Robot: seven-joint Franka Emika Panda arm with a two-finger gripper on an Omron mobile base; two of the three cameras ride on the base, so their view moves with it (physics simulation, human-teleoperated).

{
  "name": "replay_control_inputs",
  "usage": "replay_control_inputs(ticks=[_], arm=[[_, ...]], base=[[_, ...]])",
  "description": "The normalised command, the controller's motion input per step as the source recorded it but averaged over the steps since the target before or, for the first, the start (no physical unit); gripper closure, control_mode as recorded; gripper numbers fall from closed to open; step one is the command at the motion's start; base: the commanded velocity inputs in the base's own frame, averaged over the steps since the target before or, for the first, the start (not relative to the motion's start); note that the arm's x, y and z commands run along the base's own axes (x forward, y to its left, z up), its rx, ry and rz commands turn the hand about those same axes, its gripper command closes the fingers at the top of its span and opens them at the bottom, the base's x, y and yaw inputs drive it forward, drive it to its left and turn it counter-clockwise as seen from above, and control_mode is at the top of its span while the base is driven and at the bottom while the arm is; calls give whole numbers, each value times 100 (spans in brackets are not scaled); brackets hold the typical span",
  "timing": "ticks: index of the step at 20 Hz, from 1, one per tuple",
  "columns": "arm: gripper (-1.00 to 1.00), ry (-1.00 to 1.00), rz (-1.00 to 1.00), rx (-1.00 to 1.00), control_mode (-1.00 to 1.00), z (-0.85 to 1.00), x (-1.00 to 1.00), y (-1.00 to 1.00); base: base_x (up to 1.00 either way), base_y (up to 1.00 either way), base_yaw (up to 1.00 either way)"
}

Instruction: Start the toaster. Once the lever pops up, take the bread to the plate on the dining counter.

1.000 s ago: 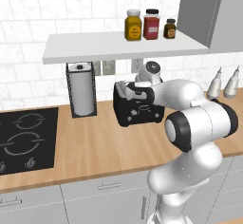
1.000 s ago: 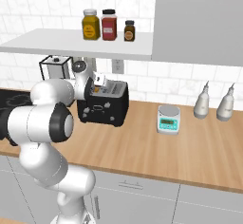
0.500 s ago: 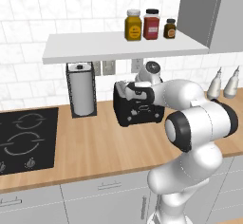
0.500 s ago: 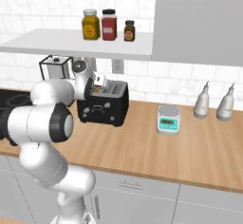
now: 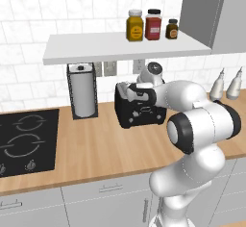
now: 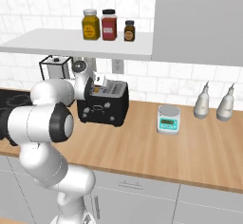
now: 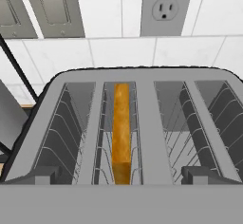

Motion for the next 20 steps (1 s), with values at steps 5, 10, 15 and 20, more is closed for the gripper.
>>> replay_control_inputs(ticks=[5,10,15,20], arm=[[-100,0,0,0,-100,0,0,0],[-100,0,0,0,-100,0,0,0],[-100,0,0,0,-100,0,0,0],[-100,0,0,0,-100,0,0,0]], base=[[0,0,0],[0,0,0],[0,0,0],[0,0,0]])
